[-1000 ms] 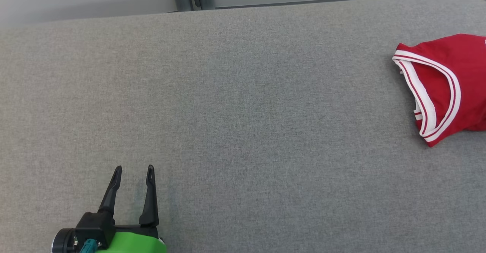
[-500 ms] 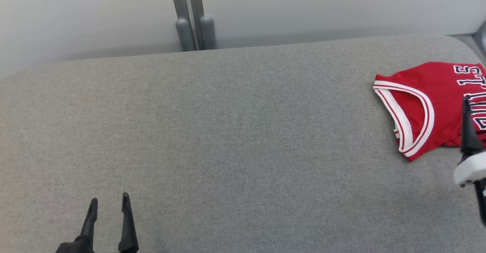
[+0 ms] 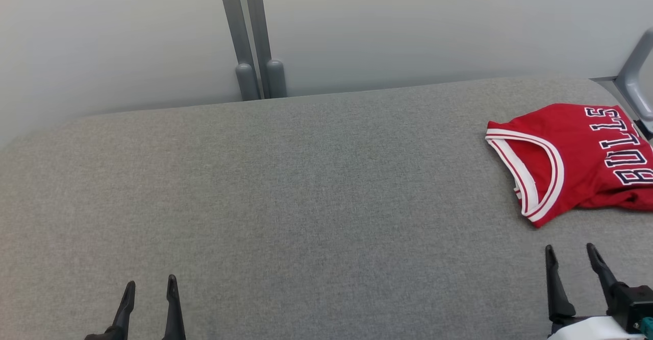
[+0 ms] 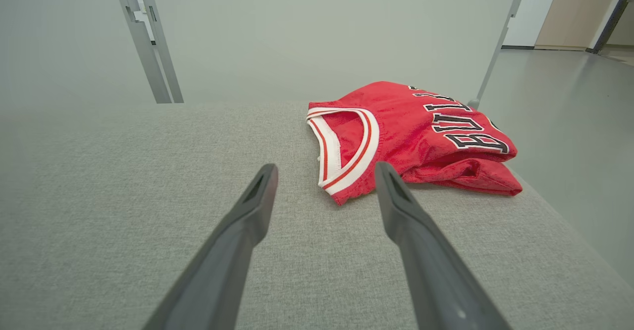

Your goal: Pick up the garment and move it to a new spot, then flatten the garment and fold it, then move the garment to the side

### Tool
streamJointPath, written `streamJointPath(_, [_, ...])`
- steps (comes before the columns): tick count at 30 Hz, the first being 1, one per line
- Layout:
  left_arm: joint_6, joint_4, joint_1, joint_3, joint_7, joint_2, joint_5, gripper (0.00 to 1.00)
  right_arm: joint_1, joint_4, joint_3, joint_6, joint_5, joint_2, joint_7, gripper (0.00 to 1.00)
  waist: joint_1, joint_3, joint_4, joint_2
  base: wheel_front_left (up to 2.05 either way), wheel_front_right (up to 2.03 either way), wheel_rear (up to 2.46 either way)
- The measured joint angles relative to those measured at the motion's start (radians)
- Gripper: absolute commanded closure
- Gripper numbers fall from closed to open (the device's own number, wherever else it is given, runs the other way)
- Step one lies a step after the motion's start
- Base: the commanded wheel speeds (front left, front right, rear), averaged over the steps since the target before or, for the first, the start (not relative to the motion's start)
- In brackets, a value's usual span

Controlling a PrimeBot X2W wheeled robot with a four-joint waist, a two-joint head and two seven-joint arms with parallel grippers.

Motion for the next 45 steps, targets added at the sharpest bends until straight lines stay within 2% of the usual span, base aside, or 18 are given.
streamJointPath(9, [-0.012,0.017,-0.016,-0.017,0.000,0.000,0.004,0.00,-0.008,-0.017,0.072,0.000,0.006,-0.003,0.000,0.00,0.0000,-0.004,0.022,0.0000,0.00,0.00,0.00])
streamJointPath(10, [-0.012,0.018,-0.016,-0.022,0.000,0.000,0.004,1.00,-0.010,-0.016,0.071,0.000,0.007,-0.004,0.000,1.00,0.0000,-0.004,0.028,0.0000,0.00,0.00,0.00])
streamJointPath(15, [-0.012,0.058,-0.002,-0.025,0.012,-0.003,-0.004,1.00,0.001,0.021,0.076,0.000,0.019,0.014,0.007,1.00,0.0000,-0.004,0.028,0.0000,0.00,0.00,0.00])
streamJointPath(31, [-0.021,0.067,-0.047,-0.003,0.087,-0.004,-0.297,1.00,-0.042,0.041,0.064,0.000,0.327,0.025,0.084,1.00,0.0000,-0.001,0.025,0.0000,0.00,0.00,0.00])
streamJointPath(45, [-0.029,0.075,-0.091,0.012,0.143,-0.004,-0.508,1.00,-0.084,0.056,0.053,0.000,0.555,0.035,0.140,1.00,0.0000,0.001,0.022,0.0000,0.00,0.00,0.00])
